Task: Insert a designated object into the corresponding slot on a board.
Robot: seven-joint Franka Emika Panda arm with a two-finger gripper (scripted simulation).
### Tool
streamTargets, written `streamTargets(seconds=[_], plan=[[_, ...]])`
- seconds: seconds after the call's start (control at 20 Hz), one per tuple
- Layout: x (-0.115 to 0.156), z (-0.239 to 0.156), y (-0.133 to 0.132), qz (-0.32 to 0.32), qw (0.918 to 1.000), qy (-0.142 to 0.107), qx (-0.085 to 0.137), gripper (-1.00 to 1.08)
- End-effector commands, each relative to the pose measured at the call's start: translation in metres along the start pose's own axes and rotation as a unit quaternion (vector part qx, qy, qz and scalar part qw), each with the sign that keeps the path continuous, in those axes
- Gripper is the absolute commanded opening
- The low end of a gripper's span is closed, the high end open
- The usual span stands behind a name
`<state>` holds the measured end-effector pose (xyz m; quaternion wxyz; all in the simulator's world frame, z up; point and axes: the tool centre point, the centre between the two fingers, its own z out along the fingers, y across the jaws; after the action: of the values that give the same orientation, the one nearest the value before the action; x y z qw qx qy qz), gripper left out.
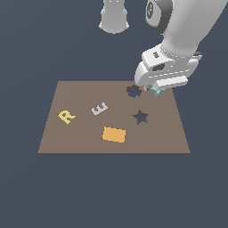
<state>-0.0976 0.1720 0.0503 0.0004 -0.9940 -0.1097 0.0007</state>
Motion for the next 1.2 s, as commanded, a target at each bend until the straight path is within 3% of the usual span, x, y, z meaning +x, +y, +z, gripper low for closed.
streamTargets(seconds=[0.0,0.45,0.5,1.15], plan=[[0.000,0.001,0.000,0.000,1.0000,0.000,0.000,1.00],[0.000,0.020,0.000,0.001,1.0000,0.001,0.000,1.00],[0.000,0.020,0.000,0.001,1.0000,0.001,0.000,-1.00],[0.001,0.020,0.001,0.002,1.0000,0.001,-0.001,-1.00]])
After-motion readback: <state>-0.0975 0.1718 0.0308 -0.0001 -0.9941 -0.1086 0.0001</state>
